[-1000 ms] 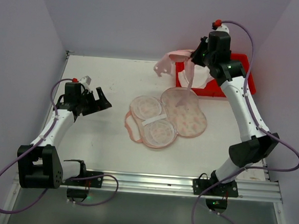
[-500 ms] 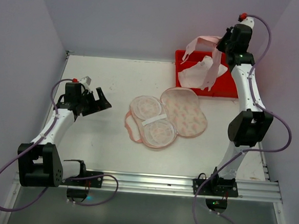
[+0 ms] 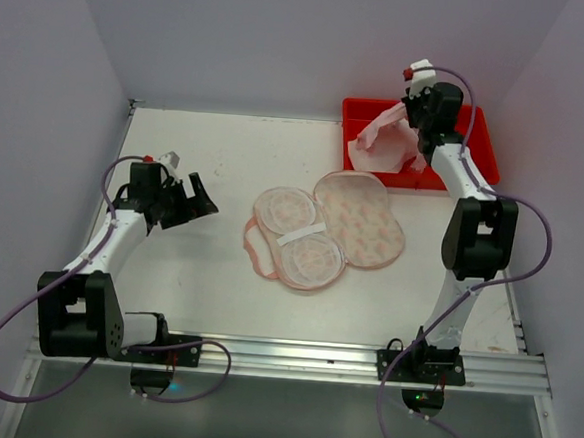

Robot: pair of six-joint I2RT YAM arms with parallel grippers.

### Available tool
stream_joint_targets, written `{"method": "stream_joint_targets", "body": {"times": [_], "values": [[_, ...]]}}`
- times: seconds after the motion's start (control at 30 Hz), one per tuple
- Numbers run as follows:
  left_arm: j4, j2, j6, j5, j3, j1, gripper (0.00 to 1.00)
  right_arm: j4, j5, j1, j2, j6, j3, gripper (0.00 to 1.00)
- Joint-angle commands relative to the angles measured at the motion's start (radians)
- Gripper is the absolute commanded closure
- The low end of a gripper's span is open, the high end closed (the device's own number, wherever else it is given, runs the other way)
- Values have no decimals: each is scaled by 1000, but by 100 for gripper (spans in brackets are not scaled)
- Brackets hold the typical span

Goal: Unzip the laundry bag and remove the bra

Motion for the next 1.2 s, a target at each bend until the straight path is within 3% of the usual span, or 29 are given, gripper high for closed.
{"method": "stream_joint_targets", "body": {"times": [0.0,0.1,0.23,0.33,0.37,0.4,0.47,0.53,0.63,0.73,0.77,0.87,1.0,1.17], "values": [[6,2,15,-8,-5,9,0,201,21,-2,-19,-243,-25,100],[8,3,15,-11,-6,9,0,224,20,-1,21,-317,-14,99],[5,6,17,-16,-5,9,0,272,41,-1,57,-383,-31,82],[5,6,17,-16,-5,9,0,284,46,1,67,-403,-55,77],[5,6,17,-14,-5,9,0,300,66,4,62,-400,-66,70],[6,6,17,-8,-3,9,0,316,73,5,36,-369,-98,51],[6,6,17,-1,-3,9,0,292,75,18,-14,-332,-121,34],[8,5,17,16,-2,9,0,234,52,39,-95,-259,-120,21],[8,0,18,30,-2,9,0,99,78,73,-169,-138,-80,12],[8,-9,18,42,-6,9,0,-70,104,116,-252,23,-32,6],[9,-14,18,44,-6,9,0,-192,94,130,-287,66,-23,5],[11,-24,17,45,-5,9,0,-317,52,223,-337,210,-58,4],[9,-41,17,39,-2,9,0,-348,-18,349,-395,495,-265,4],[6,-60,17,16,-2,9,0,-364,-60,490,-335,684,-416,9]]}}
